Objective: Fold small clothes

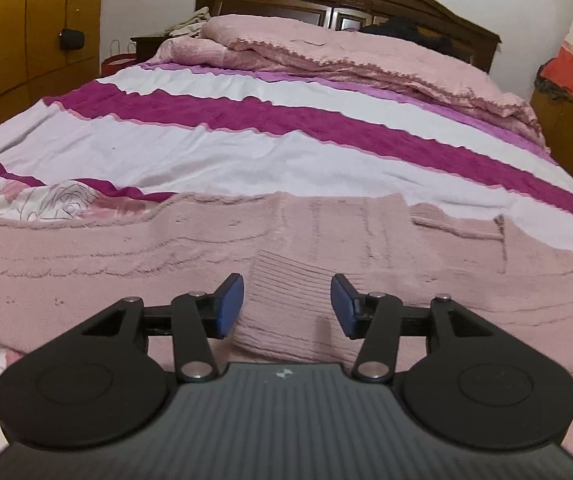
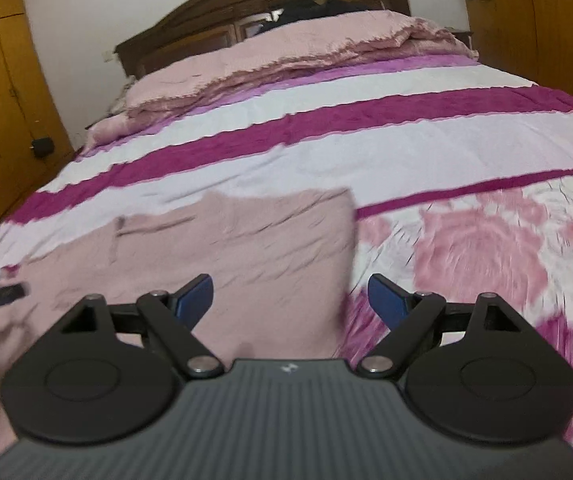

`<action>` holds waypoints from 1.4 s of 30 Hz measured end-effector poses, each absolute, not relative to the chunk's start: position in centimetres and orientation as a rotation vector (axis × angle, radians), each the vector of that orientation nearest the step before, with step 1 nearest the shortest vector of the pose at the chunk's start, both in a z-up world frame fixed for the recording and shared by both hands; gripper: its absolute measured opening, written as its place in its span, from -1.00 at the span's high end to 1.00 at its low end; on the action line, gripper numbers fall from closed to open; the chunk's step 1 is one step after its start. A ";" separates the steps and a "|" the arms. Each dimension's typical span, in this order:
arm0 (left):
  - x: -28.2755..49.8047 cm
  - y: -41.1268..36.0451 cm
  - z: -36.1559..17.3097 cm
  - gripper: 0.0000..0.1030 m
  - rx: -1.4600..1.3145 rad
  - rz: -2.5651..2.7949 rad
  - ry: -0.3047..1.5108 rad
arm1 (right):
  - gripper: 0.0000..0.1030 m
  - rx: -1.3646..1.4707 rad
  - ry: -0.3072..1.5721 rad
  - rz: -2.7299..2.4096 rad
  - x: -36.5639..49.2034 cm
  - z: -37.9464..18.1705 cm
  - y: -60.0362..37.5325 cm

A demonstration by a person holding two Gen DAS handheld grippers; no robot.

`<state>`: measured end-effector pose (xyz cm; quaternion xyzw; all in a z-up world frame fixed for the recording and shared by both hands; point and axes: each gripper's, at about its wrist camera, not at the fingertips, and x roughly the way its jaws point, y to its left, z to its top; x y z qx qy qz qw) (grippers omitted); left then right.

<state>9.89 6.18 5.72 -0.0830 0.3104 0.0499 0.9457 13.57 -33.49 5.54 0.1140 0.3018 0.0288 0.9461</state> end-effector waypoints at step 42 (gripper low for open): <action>7.2 5.0 8.8 -0.20 -0.108 0.126 0.671 | -0.04 0.340 0.579 0.071 9.7 9.4 -32.4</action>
